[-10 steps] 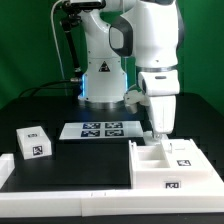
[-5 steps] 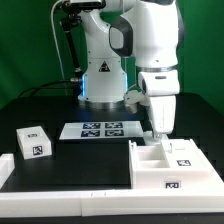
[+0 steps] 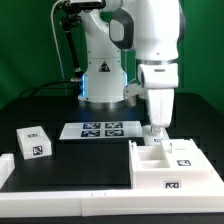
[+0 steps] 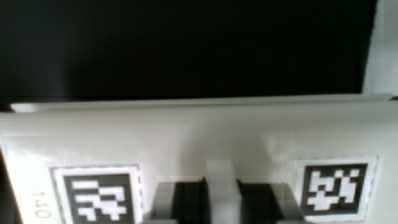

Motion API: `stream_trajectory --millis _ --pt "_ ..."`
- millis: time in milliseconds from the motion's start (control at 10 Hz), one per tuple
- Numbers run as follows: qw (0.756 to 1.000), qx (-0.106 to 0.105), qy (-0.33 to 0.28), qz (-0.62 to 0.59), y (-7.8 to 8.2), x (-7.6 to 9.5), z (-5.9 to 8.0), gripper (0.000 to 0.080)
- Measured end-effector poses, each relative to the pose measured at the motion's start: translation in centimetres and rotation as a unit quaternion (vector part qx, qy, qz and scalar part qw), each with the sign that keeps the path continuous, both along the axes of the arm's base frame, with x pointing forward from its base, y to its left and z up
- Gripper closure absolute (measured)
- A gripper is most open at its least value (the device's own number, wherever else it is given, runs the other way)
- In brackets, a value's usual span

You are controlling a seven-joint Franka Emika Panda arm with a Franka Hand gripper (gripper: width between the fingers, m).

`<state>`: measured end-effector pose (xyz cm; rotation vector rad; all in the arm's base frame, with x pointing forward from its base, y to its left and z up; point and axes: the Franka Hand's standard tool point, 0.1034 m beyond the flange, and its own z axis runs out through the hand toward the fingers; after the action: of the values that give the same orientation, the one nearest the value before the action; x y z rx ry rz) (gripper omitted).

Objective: Assemble cabinet

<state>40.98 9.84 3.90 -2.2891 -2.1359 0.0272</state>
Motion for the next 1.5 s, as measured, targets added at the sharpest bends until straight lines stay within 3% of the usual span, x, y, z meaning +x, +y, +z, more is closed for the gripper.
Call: stream_trajectory --millis 300,500,1000,1500 --pt "1.0 -0.023 0.009 -0.005 -1.3 0.8 2.2 0.0732" --pt "0.999 -0.029 0.011 -0.011 -2.3 2.0 3.0 0.0732" --pt "0.999 -0.027 0.009 -0.023 -3.0 3.8 2.7 0.0732" --pt "0.999 -0.026 0.01 -0.022 -3.1 3.9 2.5 0.0731"
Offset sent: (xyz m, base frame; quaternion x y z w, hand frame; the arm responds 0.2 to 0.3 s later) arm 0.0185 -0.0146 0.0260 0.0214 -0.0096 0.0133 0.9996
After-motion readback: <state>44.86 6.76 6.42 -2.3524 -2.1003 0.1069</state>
